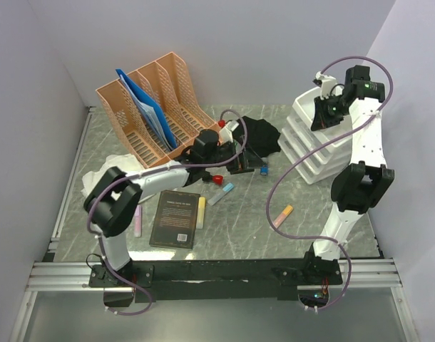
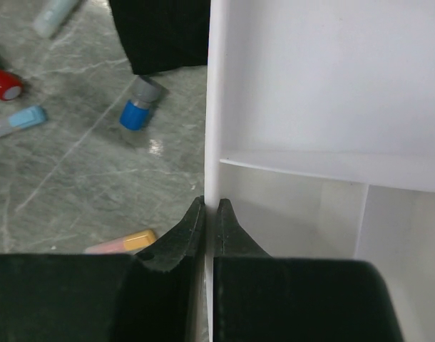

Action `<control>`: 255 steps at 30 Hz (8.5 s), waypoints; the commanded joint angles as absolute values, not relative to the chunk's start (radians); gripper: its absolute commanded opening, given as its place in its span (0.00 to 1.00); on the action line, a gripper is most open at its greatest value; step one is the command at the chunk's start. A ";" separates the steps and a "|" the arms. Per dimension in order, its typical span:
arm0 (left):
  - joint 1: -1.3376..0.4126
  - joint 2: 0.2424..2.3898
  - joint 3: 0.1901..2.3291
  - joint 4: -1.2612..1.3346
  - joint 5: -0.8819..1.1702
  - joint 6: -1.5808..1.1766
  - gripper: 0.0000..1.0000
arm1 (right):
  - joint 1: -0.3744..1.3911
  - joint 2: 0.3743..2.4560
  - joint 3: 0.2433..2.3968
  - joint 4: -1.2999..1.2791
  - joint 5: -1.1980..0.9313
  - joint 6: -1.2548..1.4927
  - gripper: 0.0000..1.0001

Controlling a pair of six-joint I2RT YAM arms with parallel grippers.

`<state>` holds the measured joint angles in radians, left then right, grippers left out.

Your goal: Organize the desk

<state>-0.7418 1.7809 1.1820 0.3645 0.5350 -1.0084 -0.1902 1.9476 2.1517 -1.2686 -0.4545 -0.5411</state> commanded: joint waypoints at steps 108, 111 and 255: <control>-0.805 2.341 1.724 1.173 0.229 -1.427 0.44 | -0.192 1.799 1.891 -1.117 -0.684 -0.377 0.00; -0.798 2.336 1.723 1.190 0.239 -1.434 0.34 | -0.195 1.799 1.875 -1.088 -0.649 -0.374 0.00; -0.606 0.953 0.626 0.064 -0.110 -0.897 1.00 | 0.428 1.962 1.477 -0.468 -0.097 0.101 0.62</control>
<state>-0.6117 0.9466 0.6212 0.0109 -0.1032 -0.8886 0.4046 1.9259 1.4071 -0.4980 -0.1753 0.0448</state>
